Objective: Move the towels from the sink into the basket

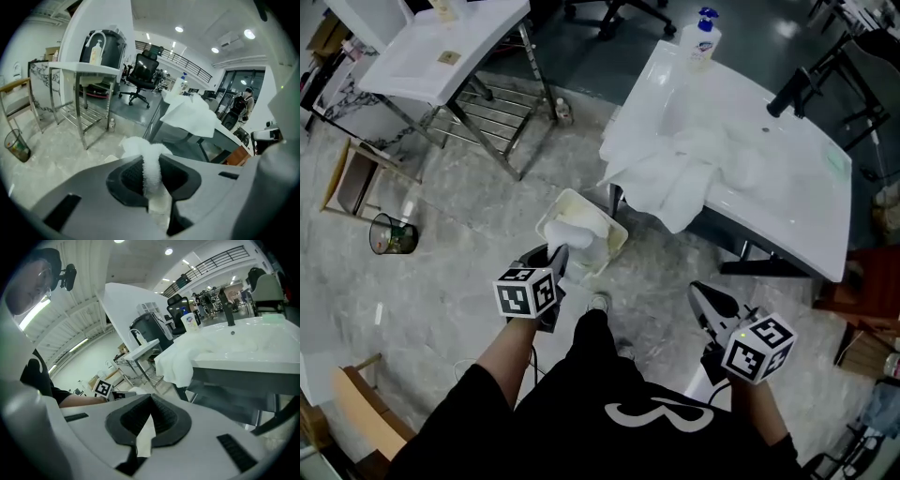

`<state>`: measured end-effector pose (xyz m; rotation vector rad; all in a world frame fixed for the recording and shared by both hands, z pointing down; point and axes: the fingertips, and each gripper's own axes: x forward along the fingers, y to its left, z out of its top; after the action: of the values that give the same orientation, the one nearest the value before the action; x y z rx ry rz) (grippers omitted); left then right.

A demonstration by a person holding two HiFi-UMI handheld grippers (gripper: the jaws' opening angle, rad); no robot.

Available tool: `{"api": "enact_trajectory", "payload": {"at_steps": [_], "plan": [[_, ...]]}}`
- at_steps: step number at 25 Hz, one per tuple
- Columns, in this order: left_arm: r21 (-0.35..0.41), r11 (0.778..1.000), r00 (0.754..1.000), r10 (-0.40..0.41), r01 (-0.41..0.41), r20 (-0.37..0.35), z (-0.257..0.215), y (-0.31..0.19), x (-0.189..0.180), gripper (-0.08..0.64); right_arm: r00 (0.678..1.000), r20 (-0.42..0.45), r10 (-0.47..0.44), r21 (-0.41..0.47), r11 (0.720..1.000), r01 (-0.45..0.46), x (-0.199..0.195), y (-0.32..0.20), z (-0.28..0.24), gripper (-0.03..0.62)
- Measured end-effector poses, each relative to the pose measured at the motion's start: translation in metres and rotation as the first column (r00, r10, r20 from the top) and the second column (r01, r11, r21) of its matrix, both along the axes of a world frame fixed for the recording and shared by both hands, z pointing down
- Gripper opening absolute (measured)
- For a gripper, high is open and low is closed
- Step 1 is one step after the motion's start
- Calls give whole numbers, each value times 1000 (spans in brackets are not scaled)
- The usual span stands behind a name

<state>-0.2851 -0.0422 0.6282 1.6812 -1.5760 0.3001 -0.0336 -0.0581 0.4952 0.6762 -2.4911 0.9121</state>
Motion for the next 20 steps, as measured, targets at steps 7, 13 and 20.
{"api": "enact_trajectory", "payload": {"at_steps": [7,13,20], "plan": [[-112,994,999,-20,15,-36,89,-33,-11,72,999,-45,27,-38,999,-29,-6,-24,31,3],[-244,969,999,-43,40,-8,161,-49,-17,90,994,-84,74,-64,995,-79,8,-39,50,3],[-223,975,1000,12,-10,8,169,-64,-16,234,992,-69,107,-112,987,-115,8,-41,67,3]]}}
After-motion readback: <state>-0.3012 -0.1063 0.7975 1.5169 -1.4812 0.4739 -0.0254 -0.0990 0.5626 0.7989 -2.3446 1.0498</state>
